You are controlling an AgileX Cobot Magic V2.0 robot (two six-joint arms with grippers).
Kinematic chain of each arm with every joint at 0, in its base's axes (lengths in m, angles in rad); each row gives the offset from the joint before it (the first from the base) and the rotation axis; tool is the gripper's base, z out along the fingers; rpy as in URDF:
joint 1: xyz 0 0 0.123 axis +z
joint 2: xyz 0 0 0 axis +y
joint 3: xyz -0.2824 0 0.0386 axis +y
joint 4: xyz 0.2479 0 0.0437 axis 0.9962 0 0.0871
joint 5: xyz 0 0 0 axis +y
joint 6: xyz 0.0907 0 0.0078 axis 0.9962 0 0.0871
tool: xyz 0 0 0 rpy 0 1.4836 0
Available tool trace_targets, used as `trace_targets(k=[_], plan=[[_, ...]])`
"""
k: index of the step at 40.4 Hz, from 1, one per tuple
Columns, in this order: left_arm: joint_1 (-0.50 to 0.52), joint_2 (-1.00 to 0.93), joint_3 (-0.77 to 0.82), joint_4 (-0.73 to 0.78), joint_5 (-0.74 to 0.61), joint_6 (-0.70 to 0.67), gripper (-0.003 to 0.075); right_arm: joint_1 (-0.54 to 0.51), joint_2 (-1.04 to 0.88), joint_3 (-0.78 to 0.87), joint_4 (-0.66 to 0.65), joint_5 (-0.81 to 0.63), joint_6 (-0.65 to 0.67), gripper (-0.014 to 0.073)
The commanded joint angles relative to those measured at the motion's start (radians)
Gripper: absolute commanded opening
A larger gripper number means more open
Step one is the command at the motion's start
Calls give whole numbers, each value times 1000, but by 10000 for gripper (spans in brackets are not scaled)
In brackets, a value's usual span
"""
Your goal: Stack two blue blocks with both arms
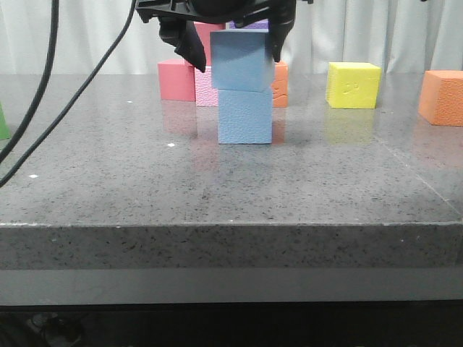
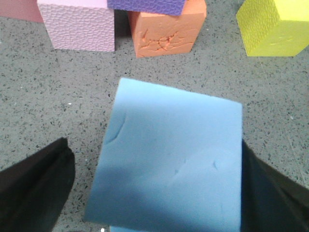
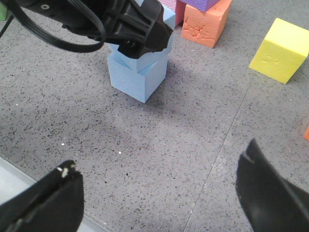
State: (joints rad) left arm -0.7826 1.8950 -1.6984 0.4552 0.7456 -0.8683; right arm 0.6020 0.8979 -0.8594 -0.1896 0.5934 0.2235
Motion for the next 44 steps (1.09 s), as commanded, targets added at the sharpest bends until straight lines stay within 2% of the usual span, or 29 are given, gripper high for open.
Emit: trace_targets(k=[1,9,19,24,31,35,40,44], plan=[[-8,-86,-35,20,-42,3,608,-6,-12,-27,-21,-63,-8,644],[-9,-160,-35,-37,-44,109,608,-6,-12,-27,-21,-63,-8,644],[10,-290,-35,-307,-18,533,608,-6,-12,-27,-21,-63,-8,644],[91,-346,-35,-514,78,782,607,-6,-12,-27,-21,-63,-8,644],[258,-436,17,-848,177,1128,607,-6,-12,-27,-21,-63,-8,644],[343,-515,134,-1014,205,1310,606,-6,-12,-27,-21,-63,-8,644],[435,-623,320,-1254,203,1625,601,-6,-12,-27,-21,-63,-8,644],[495,-706,428,-1292,165,1663,601,-6,-12,-27,-20,-67,-8,644]])
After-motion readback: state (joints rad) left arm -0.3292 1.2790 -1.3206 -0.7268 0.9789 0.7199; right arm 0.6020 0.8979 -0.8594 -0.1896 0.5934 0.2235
